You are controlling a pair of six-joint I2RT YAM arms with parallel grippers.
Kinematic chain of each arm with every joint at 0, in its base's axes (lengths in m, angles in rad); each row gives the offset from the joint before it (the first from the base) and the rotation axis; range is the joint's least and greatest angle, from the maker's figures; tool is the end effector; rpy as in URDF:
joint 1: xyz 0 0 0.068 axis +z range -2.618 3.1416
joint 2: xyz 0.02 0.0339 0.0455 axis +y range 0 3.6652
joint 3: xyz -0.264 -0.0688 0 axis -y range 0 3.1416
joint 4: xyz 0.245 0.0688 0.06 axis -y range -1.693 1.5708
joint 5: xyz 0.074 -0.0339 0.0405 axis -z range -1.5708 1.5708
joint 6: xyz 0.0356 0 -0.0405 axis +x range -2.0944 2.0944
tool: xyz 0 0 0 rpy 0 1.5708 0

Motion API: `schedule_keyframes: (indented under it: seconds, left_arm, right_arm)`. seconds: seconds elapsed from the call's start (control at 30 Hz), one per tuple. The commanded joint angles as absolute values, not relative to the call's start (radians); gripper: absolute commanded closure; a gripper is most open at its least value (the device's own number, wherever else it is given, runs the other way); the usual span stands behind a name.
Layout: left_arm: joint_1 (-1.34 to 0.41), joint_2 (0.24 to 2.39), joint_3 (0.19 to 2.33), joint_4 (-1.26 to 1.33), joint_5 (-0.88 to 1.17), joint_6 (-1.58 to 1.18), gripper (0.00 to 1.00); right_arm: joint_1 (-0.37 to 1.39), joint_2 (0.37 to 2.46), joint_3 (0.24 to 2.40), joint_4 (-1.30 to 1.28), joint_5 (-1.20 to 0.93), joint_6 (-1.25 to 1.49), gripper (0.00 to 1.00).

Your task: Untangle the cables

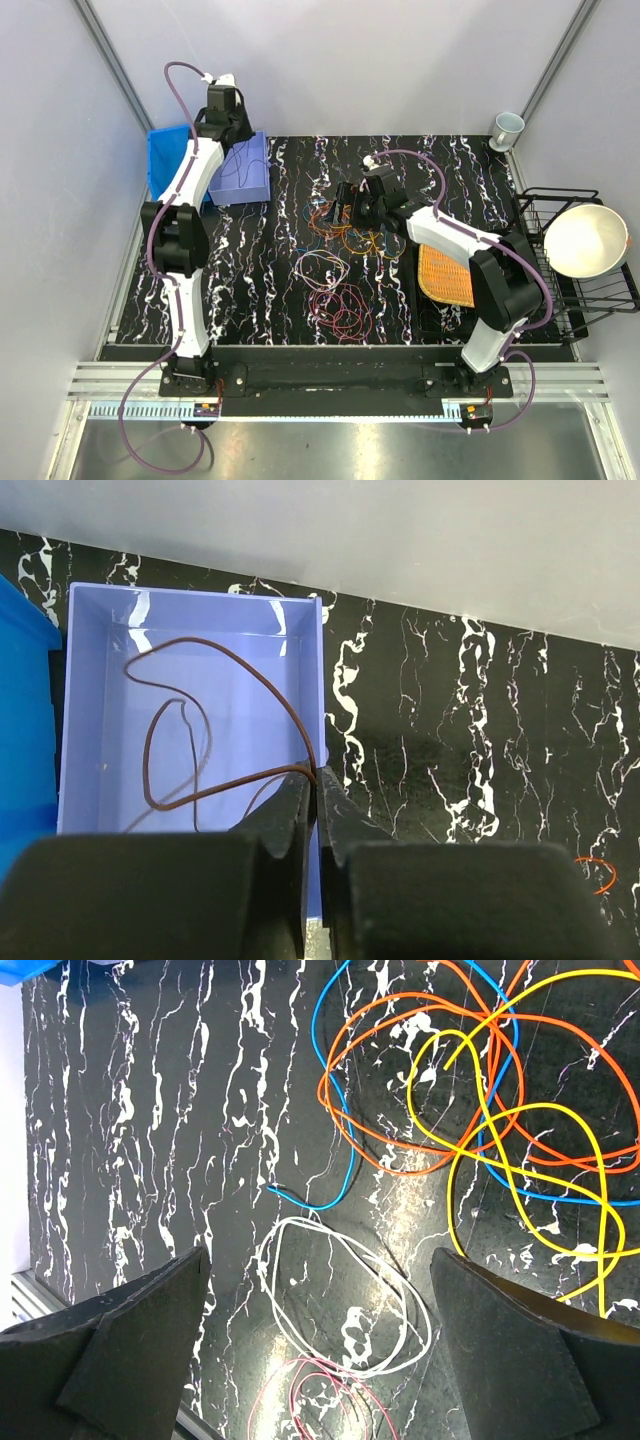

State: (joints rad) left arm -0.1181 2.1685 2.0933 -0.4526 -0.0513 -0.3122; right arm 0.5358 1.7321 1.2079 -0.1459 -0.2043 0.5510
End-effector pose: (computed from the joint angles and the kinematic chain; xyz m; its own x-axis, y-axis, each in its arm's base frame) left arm 0.5087 -0.0585 0.3180 -0.4986 -0.2497 -0.8301 -0.0835 0.9670 -0.2408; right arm 0.3315 0.2052 0.2358 -0.7883 0.1282 -0.6018 -0.2628 0.8142 0.5177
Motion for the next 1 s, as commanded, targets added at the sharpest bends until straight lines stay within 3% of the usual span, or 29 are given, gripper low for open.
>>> schedule_keyframes:
  seconds: [0.0,0.03,0.07,0.13,0.23,0.6,0.8,0.97]
  left_arm:
    - [-0.109,2.174,2.098,-0.396,-0.049,-0.316,0.66]
    - [-0.109,2.175,2.105,-0.408,-0.049,-0.318,0.45]
    - [-0.107,2.174,2.108,-0.414,-0.049,-0.321,0.34]
    - [-0.107,2.163,2.111,-0.423,-0.048,-0.321,0.17]
    - [-0.107,2.135,2.114,-0.443,-0.078,-0.319,0.05]
    - [-0.107,2.011,2.029,-0.474,-0.12,-0.357,0.07]
    - [-0.12,2.143,2.13,-0.483,-0.041,-0.29,0.12]
    - [-0.12,2.264,2.212,-0.488,-0.129,-0.246,0.12]
  right_arm:
    - [0.531,1.733,1.25,-0.113,-0.224,0.551,0.03]
    - [0.532,1.735,1.252,-0.114,-0.225,0.551,0.03]
    - [0.532,1.735,1.252,-0.112,-0.227,0.551,0.03]
    - [0.532,1.736,1.253,-0.112,-0.229,0.551,0.03]
    - [0.532,1.74,1.256,-0.112,-0.233,0.549,0.03]
    - [0.532,1.749,1.276,-0.124,-0.268,0.561,0.01]
    - [0.532,1.758,1.285,-0.141,-0.281,0.555,0.0]
    - [0.532,1.761,1.282,-0.149,-0.272,0.543,0.0]
